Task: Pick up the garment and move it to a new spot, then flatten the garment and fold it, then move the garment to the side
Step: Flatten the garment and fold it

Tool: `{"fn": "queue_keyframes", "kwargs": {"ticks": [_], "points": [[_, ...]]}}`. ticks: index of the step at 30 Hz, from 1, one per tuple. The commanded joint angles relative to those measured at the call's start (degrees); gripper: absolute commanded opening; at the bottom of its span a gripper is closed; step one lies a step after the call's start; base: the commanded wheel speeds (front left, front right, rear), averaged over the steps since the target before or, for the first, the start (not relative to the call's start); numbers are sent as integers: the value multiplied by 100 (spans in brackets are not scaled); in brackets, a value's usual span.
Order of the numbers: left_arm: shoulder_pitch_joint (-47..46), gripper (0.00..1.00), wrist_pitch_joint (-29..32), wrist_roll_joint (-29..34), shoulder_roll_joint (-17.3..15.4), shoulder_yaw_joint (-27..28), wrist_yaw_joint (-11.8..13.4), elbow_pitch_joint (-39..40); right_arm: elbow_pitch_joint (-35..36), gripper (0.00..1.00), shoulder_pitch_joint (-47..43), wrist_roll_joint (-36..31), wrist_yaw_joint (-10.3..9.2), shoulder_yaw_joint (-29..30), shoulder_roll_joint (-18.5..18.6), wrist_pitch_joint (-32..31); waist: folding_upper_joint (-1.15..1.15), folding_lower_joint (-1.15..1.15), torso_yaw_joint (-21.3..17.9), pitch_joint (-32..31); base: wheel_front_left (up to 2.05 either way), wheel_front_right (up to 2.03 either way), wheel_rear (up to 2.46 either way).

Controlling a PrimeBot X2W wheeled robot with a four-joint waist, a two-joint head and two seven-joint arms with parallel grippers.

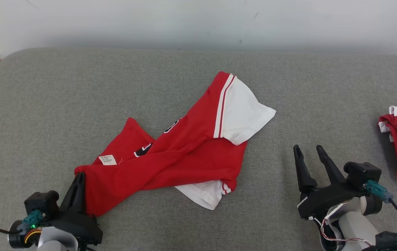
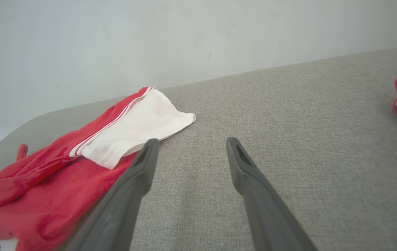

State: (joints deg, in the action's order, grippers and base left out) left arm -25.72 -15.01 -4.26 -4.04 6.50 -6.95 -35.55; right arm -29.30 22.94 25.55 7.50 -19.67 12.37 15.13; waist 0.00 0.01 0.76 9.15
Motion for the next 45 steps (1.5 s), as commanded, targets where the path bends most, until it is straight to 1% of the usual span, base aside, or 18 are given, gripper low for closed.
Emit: {"fn": "queue_keyframes", "kwargs": {"ticks": [1,5,8,9,14,16,18,21,23,25,26,27,28,29,33,37,39,45], "points": [[161,0,-24,-2,3,-38,-11,115,-21,100,-11,-54,-2,25,-11,-1,0,-1,37,-35,0,0,0],[337,0,-24,88,23,-231,-39,720,-38,100,-123,-43,-2,82,-38,-1,0,-1,132,-122,0,0,0],[631,0,-24,179,2,-685,-41,1136,-56,100,-173,-40,-2,137,-74,-2,0,-1,217,-204,0,0,0],[631,0,-24,179,2,-685,-41,1136,-56,100,-173,-40,-2,137,-74,-2,0,-1,217,-204,0,0,0],[1092,0,-24,-97,-314,-1770,-44,1574,-89,100,-306,-41,-2,167,-135,-1,0,-1,342,-338,0,0,0],[1274,0,-24,-246,-460,-2101,-45,1666,-105,100,-304,-33,-2,189,-145,-1,0,-1,381,-385,0,0,0],[1417,0,-24,-321,-613,-2320,-45,1695,-119,100,-350,-24,-2,183,-167,-1,0,-1,405,-426,0,0,0],[1633,0,-24,-472,-706,-2535,-46,1610,-152,100,-414,-4,-2,184,-172,-1,0,-1,427,-511,0,0,0],[1750,15,-24,-576,-756,-2544,-46,1506,-164,100,-415,18,-2,178,-170,-1,0,-1,426,-575,0,0,0],[1873,21,-24,-608,-766,-2594,-46,1379,-174,100,-468,36,-2,184,-157,-2,0,-1,426,-645,0,0,0],[1940,30,-24,-666,-753,-2593,-46,1303,-186,100,-507,43,-2,192,-148,-1,0,-1,428,-680,0,0,0],[1992,49,-24,-702,-748,-2557,-46,1214,-197,100,-536,38,-2,204,-140,-2,0,-1,434,-718,0,0,0],[2062,93,-24,-746,-743,-2528,-46,1073,-209,100,-558,41,-2,216,-138,-2,0,-1,440,-764,0,0,0],[2098,100,-24,-779,-728,-2456,-46,947,-216,100,-567,44,-2,224,-139,-1,0,-1,444,-798,0,0,0],[2170,100,-24,-773,-533,-2055,-47,770,-223,100,-620,14,-2,282,-131,-1,0,-1,452,-881,0,0,0],[2268,100,-24,-653,-338,-1639,-28,936,-216,100,-659,-23,-2,346,-147,-2,0,-1,452,-932,0,0,0],[2262,100,-24,-573,-217,-1560,-33,1031,-216,100,-675,-38,-2,361,-159,-1,0,-1,451,-953,0,0,0],[2246,100,-24,-464,2,-1421,-40,1046,-174,100,-687,-89,-2,358,-202,-1,0,-1,375,-996,0,0,0]]}}
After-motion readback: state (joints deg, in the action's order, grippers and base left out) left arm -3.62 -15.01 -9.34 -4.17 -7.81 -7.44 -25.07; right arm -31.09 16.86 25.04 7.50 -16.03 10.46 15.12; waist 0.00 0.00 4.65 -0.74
